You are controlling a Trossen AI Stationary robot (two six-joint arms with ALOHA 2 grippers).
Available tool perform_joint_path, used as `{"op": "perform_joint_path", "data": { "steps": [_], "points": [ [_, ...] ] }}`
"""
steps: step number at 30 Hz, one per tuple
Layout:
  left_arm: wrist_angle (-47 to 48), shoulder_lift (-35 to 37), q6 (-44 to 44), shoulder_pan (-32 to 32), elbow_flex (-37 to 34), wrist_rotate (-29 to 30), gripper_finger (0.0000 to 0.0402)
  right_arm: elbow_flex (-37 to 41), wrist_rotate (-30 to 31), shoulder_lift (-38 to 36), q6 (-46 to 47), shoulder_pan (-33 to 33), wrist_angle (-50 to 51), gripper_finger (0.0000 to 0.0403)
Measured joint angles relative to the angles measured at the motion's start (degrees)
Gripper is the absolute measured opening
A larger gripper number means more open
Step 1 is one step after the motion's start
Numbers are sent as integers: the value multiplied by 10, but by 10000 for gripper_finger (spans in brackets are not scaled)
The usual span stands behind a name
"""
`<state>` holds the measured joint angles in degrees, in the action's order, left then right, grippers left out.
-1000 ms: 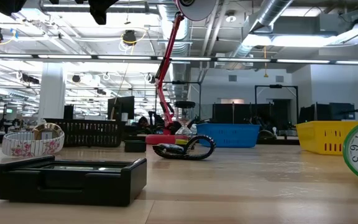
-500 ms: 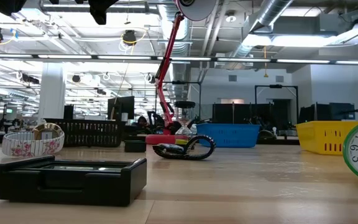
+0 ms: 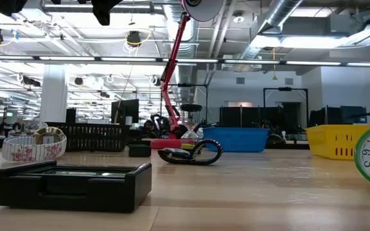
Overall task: Pick & Place Office items
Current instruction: Put the blue hourglass into the blue basket
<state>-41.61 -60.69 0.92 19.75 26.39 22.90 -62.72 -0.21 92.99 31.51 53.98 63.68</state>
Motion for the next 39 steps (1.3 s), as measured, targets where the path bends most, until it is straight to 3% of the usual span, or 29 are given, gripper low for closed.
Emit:
{"op": "perform_joint_path", "data": {
  "steps": [39],
  "points": [
    [0,0,0,0,0,0,156,0,0,0,-30,-1,0,202]
  ]
}}
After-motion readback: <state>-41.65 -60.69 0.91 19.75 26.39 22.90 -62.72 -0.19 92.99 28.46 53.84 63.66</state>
